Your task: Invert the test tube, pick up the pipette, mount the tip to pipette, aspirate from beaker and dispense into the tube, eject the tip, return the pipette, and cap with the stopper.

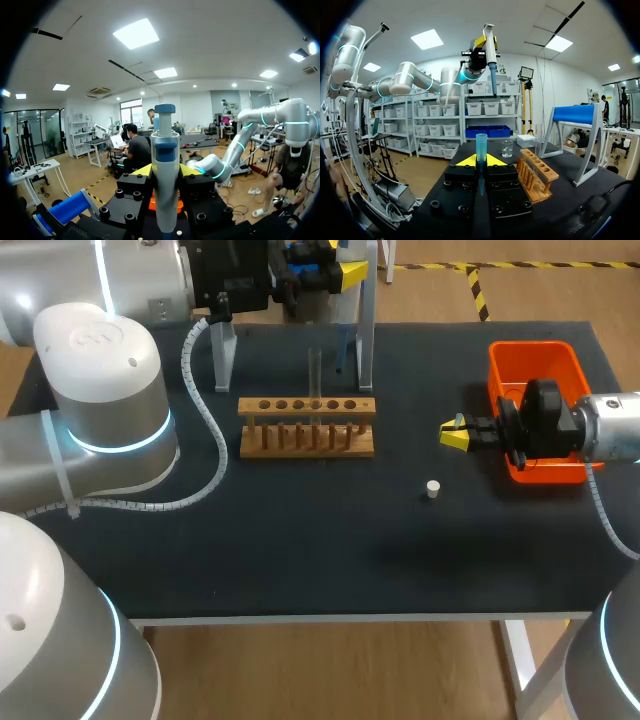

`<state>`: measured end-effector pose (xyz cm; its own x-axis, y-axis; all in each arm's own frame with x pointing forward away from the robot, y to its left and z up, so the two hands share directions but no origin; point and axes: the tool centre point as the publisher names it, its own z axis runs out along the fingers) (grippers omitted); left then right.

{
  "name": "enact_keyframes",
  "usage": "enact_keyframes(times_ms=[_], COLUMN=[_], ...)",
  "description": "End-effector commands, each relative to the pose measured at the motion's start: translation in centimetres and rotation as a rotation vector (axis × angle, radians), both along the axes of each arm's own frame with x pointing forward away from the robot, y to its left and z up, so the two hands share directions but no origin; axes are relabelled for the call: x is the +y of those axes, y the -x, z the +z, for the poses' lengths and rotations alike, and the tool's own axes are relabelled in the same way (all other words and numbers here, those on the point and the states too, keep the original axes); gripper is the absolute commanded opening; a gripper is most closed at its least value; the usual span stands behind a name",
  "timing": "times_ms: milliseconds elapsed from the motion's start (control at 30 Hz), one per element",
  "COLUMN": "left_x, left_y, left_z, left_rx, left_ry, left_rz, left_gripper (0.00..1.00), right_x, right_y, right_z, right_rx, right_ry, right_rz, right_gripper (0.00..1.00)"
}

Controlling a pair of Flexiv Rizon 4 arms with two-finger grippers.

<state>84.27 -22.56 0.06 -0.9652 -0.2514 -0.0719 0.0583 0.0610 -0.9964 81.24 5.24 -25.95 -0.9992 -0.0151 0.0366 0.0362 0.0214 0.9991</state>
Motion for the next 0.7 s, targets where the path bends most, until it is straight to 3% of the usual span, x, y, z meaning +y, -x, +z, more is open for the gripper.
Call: enact_keyframes(times_ms=[33,500,700], left_x=[0.1,0.1,0.1], left_y=[0.0,0.0,0.0], left_z=[0.0,0.0,0.0], left_rx=[0.000,0.000,0.000], left_ry=[0.001,0.001,0.001], left_rz=[-0.002,-0.002,-0.002], left_gripper=[0.00,0.00,0.00], right_x=[0.0,0.0,3.0], right_y=[0.1,0.1,-0.5], right_z=[0.0,0.0,0.3], right_rx=[-0.001,-0.001,0.000], right_ry=[0.002,0.002,-0.001], right_rz=[-0.002,-0.002,0.005], right_gripper=[0.00,0.00,0.00])
